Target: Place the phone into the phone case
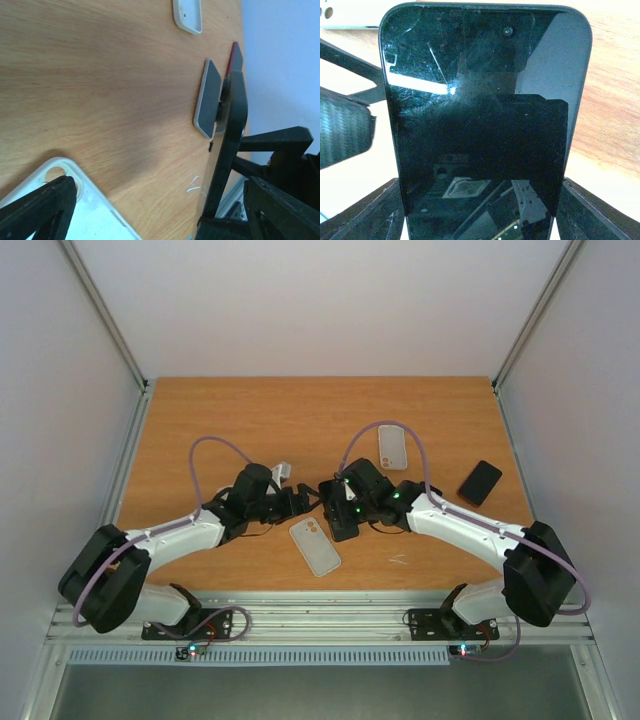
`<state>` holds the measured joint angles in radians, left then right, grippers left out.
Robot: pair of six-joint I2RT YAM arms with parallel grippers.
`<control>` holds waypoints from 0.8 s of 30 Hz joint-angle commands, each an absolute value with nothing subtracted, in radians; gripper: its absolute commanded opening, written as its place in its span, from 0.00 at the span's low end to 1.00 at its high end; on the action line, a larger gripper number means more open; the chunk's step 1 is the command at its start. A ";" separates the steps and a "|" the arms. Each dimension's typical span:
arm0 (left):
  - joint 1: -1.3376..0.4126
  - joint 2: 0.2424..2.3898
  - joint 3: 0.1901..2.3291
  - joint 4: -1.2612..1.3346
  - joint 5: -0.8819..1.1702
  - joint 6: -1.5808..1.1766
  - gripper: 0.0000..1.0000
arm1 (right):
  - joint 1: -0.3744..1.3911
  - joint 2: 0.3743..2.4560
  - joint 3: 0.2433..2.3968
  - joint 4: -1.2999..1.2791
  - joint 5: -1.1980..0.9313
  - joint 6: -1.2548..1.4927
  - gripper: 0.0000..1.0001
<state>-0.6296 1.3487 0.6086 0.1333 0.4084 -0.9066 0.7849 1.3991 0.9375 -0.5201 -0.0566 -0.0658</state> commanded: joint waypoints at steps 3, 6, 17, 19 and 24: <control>-0.666 1.381 0.625 0.318 0.431 -0.943 0.85 | 0.796 1.355 0.906 -0.381 -0.124 -0.017 0.60; -0.671 1.385 0.612 0.358 0.443 -0.957 0.72 | 0.798 1.353 0.892 -0.345 -0.153 -0.005 0.60; -0.677 1.363 0.569 0.445 0.471 -0.988 0.28 | 0.798 1.334 0.845 -0.253 -0.223 0.047 0.60; -0.678 1.357 0.561 0.446 0.470 -0.988 0.20 | 0.798 1.330 0.837 -0.241 -0.232 0.053 0.60; -0.678 1.334 0.540 0.455 0.460 -0.987 0.04 | 0.798 1.317 0.826 -0.214 -0.259 0.057 0.61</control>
